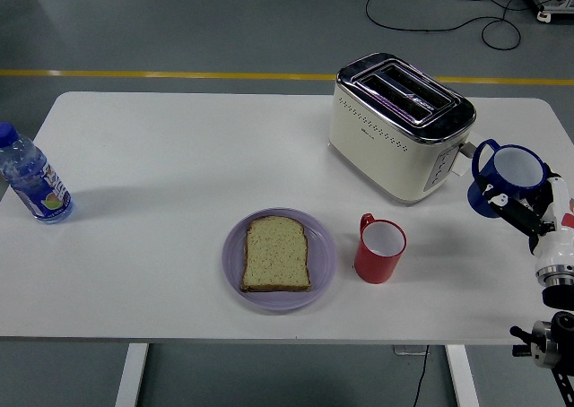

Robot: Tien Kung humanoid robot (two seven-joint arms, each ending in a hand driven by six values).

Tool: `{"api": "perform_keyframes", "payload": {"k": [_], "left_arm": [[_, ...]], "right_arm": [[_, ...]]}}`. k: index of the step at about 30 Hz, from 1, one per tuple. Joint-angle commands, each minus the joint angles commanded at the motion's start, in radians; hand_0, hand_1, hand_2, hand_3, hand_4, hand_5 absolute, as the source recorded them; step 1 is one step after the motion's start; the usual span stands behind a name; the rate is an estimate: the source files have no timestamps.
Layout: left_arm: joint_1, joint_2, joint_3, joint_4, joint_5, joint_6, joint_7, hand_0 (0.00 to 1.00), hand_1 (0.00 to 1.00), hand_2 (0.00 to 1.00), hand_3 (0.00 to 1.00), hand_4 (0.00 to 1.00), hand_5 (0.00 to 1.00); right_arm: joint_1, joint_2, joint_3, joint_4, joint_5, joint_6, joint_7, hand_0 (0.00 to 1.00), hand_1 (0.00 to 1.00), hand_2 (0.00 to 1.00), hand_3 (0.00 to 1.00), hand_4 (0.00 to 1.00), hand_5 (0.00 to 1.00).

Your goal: Pick up the cup,pour liquid into bread,place the cup on the desk

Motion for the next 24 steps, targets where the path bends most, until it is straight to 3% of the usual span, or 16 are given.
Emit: {"api": "perform_keyframes", "payload": {"k": [6, 12, 19, 24], "left_arm": [[0.0, 0.003, -0.008, -0.001, 0.004, 0.0, 0.0, 0.649, 0.61, 0.606, 0.527, 0.303, 0.734], [0.002, 0.005, -0.01, -0.001, 0.006, 0.0, 0.001, 0.65, 0.611, 0.607, 0.527, 0.303, 0.733], [0.005, 0.005, -0.015, -0.001, 0.006, 0.001, 0.001, 0.648, 0.611, 0.607, 0.527, 0.303, 0.733], [0.008, 0.004, -0.015, -0.001, 0.003, 0.001, 0.001, 0.649, 0.611, 0.607, 0.527, 0.303, 0.733]], "right_arm": [[0.026, -0.023, -0.026, 0.086, -0.03, 0.025, -0.087, 0.312, 0.336, 0.515, 0.496, 0.716, 0.002], [0.081, -0.055, -0.077, 0.171, -0.107, 0.11, -0.281, 0.295, 0.329, 0.512, 0.497, 0.706, 0.002], [0.191, -0.119, -0.175, 0.19, -0.174, 0.16, -0.402, 0.28, 0.325, 0.508, 0.493, 0.699, 0.002], [0.25, -0.133, -0.246, 0.2, -0.222, 0.191, -0.46, 0.277, 0.32, 0.505, 0.493, 0.697, 0.002]]}}
